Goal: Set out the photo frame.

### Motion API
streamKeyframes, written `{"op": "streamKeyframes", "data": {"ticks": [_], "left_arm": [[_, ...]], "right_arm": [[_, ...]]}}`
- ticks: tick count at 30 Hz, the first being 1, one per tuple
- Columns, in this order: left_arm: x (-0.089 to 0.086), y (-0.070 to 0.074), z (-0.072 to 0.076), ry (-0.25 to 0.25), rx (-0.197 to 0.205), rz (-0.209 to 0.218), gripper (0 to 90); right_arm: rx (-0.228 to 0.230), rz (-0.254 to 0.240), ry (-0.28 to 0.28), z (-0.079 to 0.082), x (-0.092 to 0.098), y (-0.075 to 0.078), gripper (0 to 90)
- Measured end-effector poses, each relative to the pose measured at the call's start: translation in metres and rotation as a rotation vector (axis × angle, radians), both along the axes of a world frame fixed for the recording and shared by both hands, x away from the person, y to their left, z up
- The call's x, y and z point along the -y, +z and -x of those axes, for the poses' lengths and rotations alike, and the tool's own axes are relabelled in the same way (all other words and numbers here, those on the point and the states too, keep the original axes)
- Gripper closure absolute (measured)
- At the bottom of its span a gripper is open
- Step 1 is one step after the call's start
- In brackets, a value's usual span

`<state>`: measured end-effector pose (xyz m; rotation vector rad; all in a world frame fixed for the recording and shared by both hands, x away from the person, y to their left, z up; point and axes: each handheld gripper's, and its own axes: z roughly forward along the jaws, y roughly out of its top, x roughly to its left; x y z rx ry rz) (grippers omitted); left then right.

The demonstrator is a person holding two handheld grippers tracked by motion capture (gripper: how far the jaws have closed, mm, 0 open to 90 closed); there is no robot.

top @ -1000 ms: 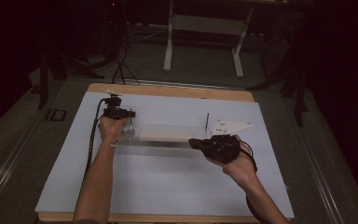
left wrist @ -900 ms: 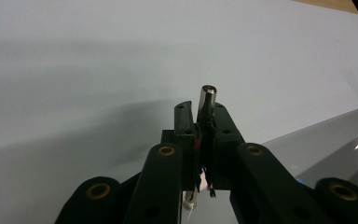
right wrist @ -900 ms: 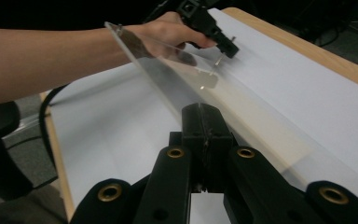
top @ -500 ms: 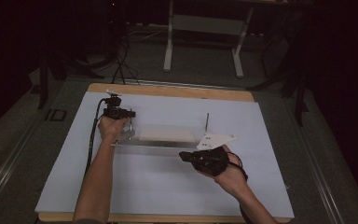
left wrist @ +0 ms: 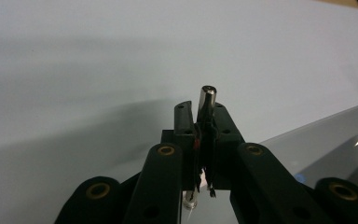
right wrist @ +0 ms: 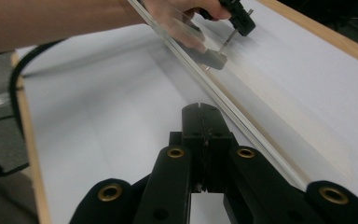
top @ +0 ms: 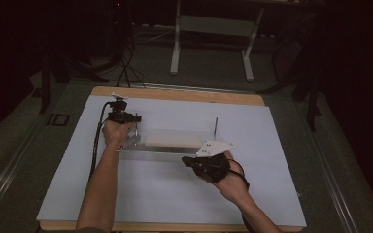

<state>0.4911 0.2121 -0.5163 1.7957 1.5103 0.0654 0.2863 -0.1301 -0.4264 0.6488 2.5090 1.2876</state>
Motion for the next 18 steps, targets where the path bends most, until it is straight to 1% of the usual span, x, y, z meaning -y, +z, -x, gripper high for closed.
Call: {"op": "streamKeyframes", "data": {"ticks": [5,8,11,14,15,16,18], "left_arm": [[0.0,0.0,0.0,-0.001,0.001,0.002,84.8],[0.0,0.0,0.0,-0.001,0.001,0.003,84.8],[-0.001,-0.001,0.0,-0.003,0.0,0.005,84.7],[-0.001,-0.001,0.0,-0.017,0.015,0.002,84.5],[-0.001,-0.001,0.001,-0.027,0.029,-0.002,84.3],[-0.001,-0.001,0.001,-0.027,0.029,-0.002,84.2],[-0.003,-0.003,0.002,-0.036,0.043,0.011,83.8]], "right_arm": [[0.012,0.01,-0.025,-0.004,-0.004,-0.004,89.9],[0.014,-0.003,-0.037,-0.006,-0.006,-0.006,90.0],[0.028,-0.006,-0.054,-0.006,-0.008,-0.007,90.0],[0.025,-0.008,-0.052,-0.008,-0.009,-0.007,90.0],[0.024,-0.008,-0.054,-0.009,-0.01,-0.007,90.0],[0.024,-0.008,-0.054,-0.009,-0.01,-0.007,90.0],[0.024,-0.012,-0.057,-0.012,-0.011,-0.006,90.0]]}}
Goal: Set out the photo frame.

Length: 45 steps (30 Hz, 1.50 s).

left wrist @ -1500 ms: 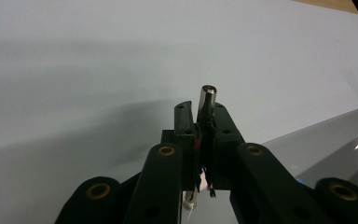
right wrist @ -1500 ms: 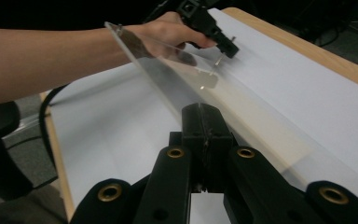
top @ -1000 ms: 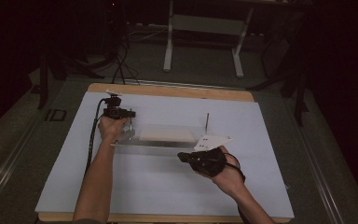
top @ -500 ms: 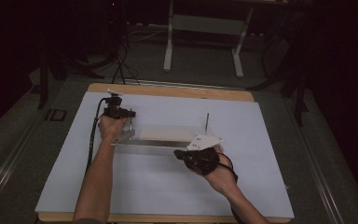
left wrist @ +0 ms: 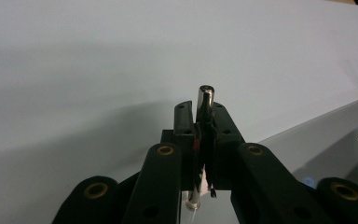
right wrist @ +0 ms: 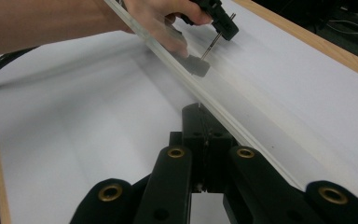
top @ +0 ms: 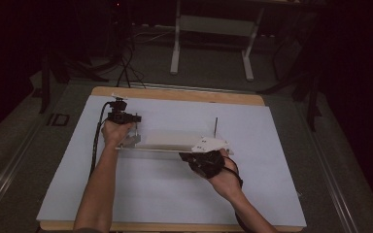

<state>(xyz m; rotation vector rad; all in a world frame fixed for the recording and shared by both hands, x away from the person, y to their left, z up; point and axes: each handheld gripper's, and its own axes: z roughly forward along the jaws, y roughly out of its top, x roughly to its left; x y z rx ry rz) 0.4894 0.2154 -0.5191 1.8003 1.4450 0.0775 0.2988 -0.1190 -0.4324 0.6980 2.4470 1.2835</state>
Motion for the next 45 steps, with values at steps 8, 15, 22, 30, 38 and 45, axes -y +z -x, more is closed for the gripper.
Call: {"op": "streamKeyframes", "data": {"ticks": [8,15,22,30,38,45], "left_arm": [[-0.005,-0.001,0.006,-0.035,0.049,0.039,72.2],[-0.024,0.002,0.027,0.02,0.129,0.1,69.6],[-0.038,0.012,0.047,-0.007,0.183,0.057,68.8],[-0.048,0.02,0.069,-0.008,0.243,0.019,65.8],[-0.051,0.02,0.09,-0.007,0.26,0.006,62.3],[-0.048,0.021,0.104,-0.021,0.301,-0.03,58.4]], "right_arm": [[0.0,-0.009,-0.011,-0.004,-0.001,0.005,90.0],[0.0,-0.023,-0.017,-0.008,0.0,0.008,90.0],[-0.007,-0.041,-0.018,-0.013,0.0,0.013,90.0],[-0.008,-0.047,-0.023,-0.017,0.0,0.016,90.0],[-0.007,-0.057,-0.035,-0.023,0.002,0.02,90.0],[-0.01,-0.065,-0.047,-0.027,0.004,0.022,90.0]]}}
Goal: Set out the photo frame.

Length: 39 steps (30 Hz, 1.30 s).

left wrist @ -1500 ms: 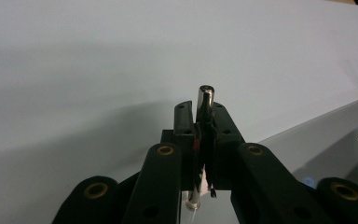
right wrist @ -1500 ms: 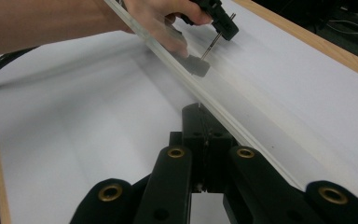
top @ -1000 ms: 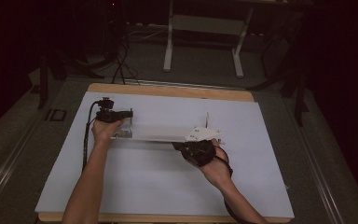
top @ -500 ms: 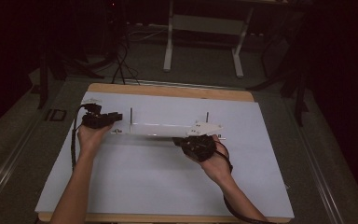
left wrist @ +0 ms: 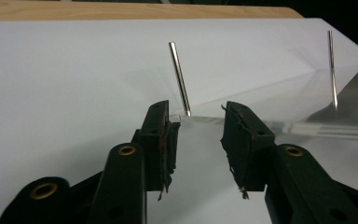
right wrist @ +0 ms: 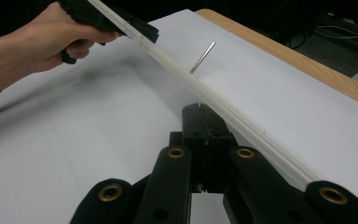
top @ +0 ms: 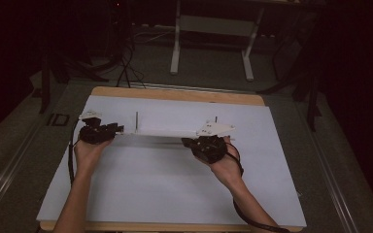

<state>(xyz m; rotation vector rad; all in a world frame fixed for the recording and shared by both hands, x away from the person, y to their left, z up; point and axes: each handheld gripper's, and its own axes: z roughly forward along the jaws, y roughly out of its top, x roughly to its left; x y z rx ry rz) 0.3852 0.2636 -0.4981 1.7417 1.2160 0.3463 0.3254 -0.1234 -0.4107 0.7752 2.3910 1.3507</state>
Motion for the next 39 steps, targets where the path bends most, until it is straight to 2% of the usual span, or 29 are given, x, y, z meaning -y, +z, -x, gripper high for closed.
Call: {"op": "streamKeyframes", "data": {"ticks": [2,5,6,7,9,10,12,14,15,16,23,27,29,31,34,37,38,39], "left_arm": [[0.0,-0.003,0.002,-0.014,0.001,0.017,56.3],[0.005,-0.007,0.006,-0.027,0.011,-0.022,55.1],[0.005,-0.007,0.006,-0.027,0.011,-0.022,54.4],[0.008,-0.008,0.007,-0.019,0.022,-0.041,54.4],[0.011,-0.008,0.007,-0.025,0.041,-0.038,54.4],[0.012,-0.007,0.008,-0.019,0.051,-0.064,55.4],[0.014,-0.007,0.008,-0.024,0.06,-0.08,53.8],[0.017,-0.007,0.009,-0.056,0.063,-0.08,53.4],[0.021,-0.007,0.01,-0.078,0.069,-0.114,52.2],[0.023,-0.006,0.01,-0.092,0.072,-0.126,51.7],[0.028,0.0,0.011,-0.117,0.106,-0.109,47.1],[0.03,0.006,0.013,-0.12,0.135,-0.116,46.9],[0.031,0.007,0.012,-0.123,0.136,-0.115,45.6],[0.034,0.009,0.012,-0.114,0.158,-0.135,41.8],[0.038,0.014,0.012,-0.111,0.192,-0.139,33.8],[0.04,0.019,0.011,-0.133,0.222,-0.121,31.8],[0.04,0.019,0.011,-0.133,0.222,-0.121,31.7],[0.043,0.022,0.01,-0.142,0.241,-0.133,31.7]], "right_arm": [[-0.004,-0.005,-0.004,-0.001,0.0,0.001,90.0],[-0.003,0.001,-0.008,-0.002,0.0,0.002,90.0],[-0.003,0.001,-0.008,-0.002,0.0,0.002,90.0],[-0.001,0.001,-0.009,-0.004,0.0,0.003,90.0],[-0.001,-0.006,-0.013,-0.004,0.0,0.003,90.0],[-0.003,-0.009,-0.015,-0.005,0.0,0.003,90.0],[-0.002,-0.018,-0.02,-0.006,0.001,0.004,90.0],[-0.003,-0.02,-0.021,-0.007,0.001,0.004,90.0],[-0.004,-0.024,-0.024,-0.007,0.001,0.005,90.0],[-0.005,-0.025,-0.025,-0.008,0.001,0.006,90.0],[-0.005,-0.032,-0.036,-0.011,0.002,0.008,90.0],[-0.005,-0.034,-0.038,-0.012,0.002,0.008,90.0],[-0.009,-0.039,-0.043,-0.015,0.003,0.008,90.0],[-0.011,-0.04,-0.046,-0.016,0.003,0.008,90.0],[-0.01,-0.04,-0.046,-0.017,0.003,0.008,90.0],[-0.01,-0.044,-0.048,-0.019,0.002,0.009,90.0],[-0.01,-0.044,-0.048,-0.019,0.002,0.009,90.0],[-0.011,-0.044,-0.049,-0.019,0.002,0.009,90.0]]}}
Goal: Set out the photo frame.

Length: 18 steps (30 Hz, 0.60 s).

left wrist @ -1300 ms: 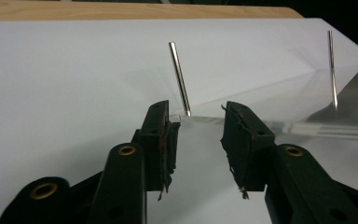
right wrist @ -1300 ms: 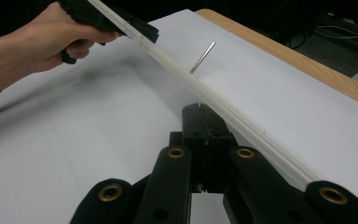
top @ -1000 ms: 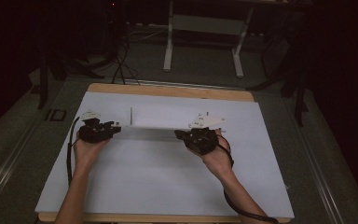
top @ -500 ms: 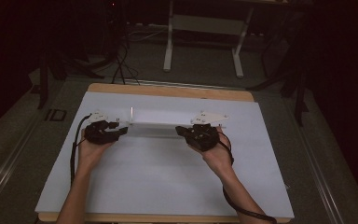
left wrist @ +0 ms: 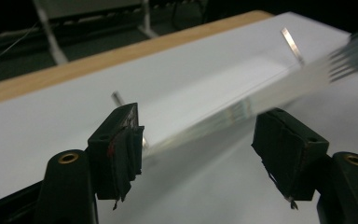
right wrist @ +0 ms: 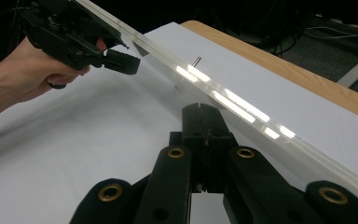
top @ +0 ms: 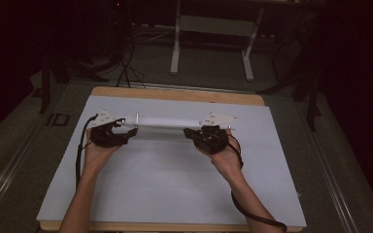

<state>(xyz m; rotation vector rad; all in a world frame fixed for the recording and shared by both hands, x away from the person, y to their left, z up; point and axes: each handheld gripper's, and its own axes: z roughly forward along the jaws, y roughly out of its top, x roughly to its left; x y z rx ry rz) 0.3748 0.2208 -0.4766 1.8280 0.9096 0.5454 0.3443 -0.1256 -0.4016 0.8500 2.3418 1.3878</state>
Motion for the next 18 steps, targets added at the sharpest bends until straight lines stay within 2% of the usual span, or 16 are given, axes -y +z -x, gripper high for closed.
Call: {"op": "streamKeyframes", "data": {"ticks": [5,6,12,18], "left_arm": [[0.002,0.001,0.001,-0.013,0.025,0.018,32.9],[0.003,0.002,0.002,-0.019,0.042,0.025,32.9],[0.006,0.004,0.006,-0.021,0.087,0.032,41.2],[0.009,0.007,0.001,-0.015,0.101,0.025,40.9]], "right_arm": [[0.0,-0.004,-0.009,-0.003,0.001,0.0,90.0],[-0.001,-0.004,-0.012,-0.004,0.001,0.0,90.0],[-0.002,-0.003,-0.023,-0.009,0.001,0.002,90.0],[0.003,0.004,-0.034,-0.015,0.001,0.007,90.0]]}}
